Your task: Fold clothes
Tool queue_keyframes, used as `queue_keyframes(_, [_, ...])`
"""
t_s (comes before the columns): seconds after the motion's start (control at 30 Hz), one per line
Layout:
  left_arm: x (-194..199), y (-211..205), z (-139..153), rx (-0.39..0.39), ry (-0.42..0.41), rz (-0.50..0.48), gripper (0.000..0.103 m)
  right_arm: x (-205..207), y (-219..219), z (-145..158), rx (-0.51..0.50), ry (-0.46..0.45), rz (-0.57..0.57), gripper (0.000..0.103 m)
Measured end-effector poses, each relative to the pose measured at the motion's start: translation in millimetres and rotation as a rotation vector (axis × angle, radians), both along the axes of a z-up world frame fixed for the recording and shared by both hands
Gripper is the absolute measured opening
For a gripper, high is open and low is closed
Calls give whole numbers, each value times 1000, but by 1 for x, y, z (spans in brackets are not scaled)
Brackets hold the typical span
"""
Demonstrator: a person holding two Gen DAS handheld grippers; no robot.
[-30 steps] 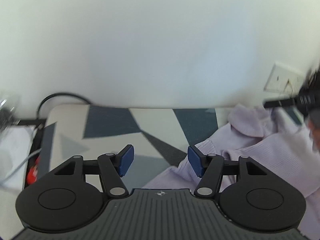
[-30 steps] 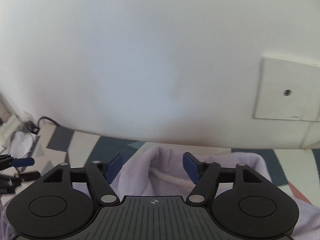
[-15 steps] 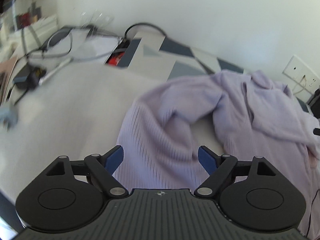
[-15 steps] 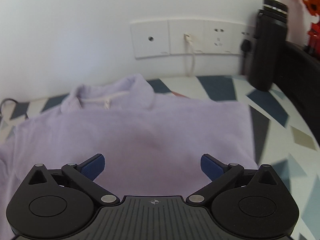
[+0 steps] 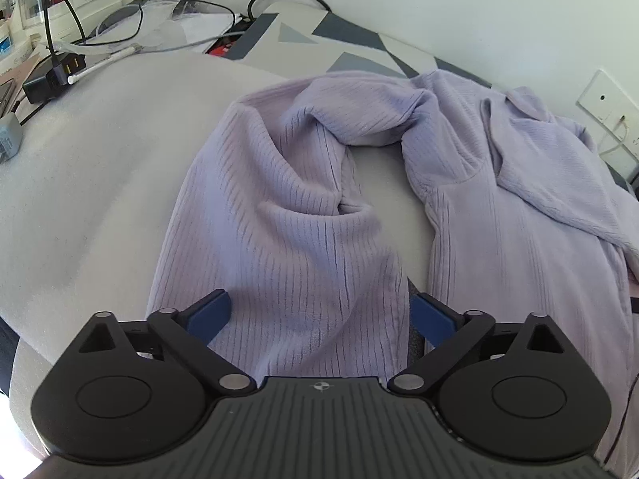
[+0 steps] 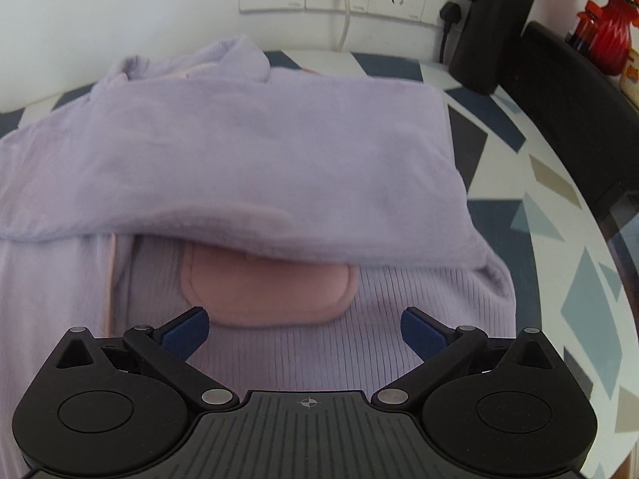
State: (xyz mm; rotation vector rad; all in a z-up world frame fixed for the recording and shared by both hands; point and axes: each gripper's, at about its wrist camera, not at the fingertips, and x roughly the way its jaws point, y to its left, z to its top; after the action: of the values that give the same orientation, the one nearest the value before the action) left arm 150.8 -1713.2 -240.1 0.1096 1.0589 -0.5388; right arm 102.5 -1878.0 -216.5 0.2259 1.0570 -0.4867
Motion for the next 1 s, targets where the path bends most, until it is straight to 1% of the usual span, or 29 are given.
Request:
queue_keyframes(0.03, [0, -4, -1, 23, 2, -5, 102, 0, 0, -4, 3, 12, -12, 102])
queue_keyframes(0.13, [-2, -16, -4, 103, -1, -26, 103, -3, -5, -12, 69, -15, -88, 102])
queue_keyframes(0.2, [-3, -21, -5, 133, -8, -25, 103, -3, -3, -12, 66, -19, -100, 102])
queue_keyframes(0.27, [-5, -24, -6, 153, -15, -17, 103, -4, 1, -12, 48, -24, -78, 102])
queue_keyframes(0.33, [-6, -23, -7, 142, -16, -1, 103, -7, 0, -13, 55, -44, -84, 102])
queue_keyframes(0.5, [-9, -20, -7, 121, -27, 43, 103, -22, 9, -19, -12, -134, -53, 102])
queue_keyframes(0.6, [-12, -21, -7, 123, -37, 62, 103, -25, 10, -20, -17, -148, -49, 102])
queue_keyframes(0.7, [-14, -21, -7, 127, -46, 66, 103, -22, 7, -19, -9, -138, -51, 102])
queue_keyframes(0.83, [-9, -20, -7, 126, -33, 63, 103, -21, 7, -19, -5, -134, -57, 102])
queue_keyframes(1.0, [-10, -20, -7, 125, -36, 62, 103, -22, 9, -19, -9, -140, -57, 102])
